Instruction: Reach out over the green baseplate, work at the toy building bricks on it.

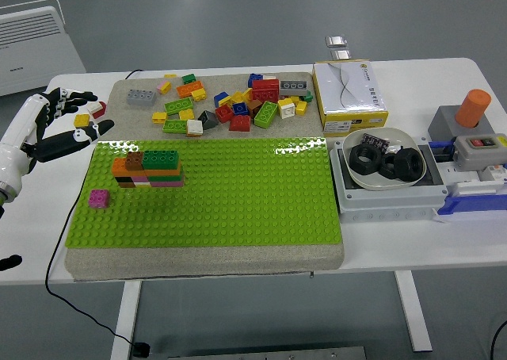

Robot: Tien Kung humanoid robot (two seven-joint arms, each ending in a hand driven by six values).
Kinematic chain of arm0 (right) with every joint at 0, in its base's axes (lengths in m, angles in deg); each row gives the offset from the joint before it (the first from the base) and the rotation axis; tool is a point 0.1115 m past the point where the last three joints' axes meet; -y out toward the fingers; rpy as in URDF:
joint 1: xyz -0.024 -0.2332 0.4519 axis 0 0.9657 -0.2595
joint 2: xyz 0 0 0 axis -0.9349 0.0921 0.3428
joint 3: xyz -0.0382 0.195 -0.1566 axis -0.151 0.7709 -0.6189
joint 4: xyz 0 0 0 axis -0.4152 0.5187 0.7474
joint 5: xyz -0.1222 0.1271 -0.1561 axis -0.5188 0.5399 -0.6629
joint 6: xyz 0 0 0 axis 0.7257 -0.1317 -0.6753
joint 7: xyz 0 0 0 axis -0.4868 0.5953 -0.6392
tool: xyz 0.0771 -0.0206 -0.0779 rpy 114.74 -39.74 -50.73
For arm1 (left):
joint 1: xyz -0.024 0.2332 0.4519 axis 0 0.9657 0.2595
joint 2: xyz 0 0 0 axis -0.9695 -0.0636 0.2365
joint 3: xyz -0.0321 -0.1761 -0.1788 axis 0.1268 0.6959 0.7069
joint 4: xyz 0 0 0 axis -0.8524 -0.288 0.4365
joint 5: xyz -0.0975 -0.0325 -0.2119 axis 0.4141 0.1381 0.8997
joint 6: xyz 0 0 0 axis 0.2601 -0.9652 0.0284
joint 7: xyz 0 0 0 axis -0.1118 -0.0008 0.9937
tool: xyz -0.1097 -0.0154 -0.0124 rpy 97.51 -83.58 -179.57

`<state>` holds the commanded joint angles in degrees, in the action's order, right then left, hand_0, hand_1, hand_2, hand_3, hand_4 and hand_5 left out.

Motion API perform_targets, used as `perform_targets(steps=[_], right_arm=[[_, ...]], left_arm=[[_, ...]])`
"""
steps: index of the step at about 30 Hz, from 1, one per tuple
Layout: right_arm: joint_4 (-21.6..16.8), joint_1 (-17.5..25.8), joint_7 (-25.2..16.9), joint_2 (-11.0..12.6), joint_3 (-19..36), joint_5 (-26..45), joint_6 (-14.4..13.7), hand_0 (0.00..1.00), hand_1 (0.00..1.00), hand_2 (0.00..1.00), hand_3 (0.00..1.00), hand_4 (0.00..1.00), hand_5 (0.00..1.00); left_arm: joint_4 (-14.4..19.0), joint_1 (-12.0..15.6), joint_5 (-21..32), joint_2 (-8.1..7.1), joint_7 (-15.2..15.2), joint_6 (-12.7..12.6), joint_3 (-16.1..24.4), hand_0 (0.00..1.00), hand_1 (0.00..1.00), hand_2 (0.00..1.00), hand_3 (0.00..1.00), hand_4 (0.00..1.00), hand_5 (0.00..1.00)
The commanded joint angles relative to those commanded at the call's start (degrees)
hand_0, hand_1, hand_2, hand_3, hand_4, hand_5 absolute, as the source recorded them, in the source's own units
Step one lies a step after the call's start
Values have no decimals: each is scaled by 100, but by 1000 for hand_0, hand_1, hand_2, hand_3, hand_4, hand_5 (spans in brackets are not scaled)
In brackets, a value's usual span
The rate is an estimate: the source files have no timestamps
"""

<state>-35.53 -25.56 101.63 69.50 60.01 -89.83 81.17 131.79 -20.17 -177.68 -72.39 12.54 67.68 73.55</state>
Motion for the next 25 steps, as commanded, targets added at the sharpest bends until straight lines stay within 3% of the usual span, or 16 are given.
perform_targets(steps=[14, 25], right_arm=[[0, 6, -14, -36, -109, 86, 5, 679, 653, 667, 738, 862, 998], [0, 29, -45, -32, 110, -130, 34, 680, 653, 667, 739, 860, 998]], left_arm=[[-45, -15, -147, -83, -14, 4, 21, 838, 806, 787, 614, 922, 349], [31, 30, -225, -94, -47, -25, -8, 839, 806, 786, 614, 909, 331]])
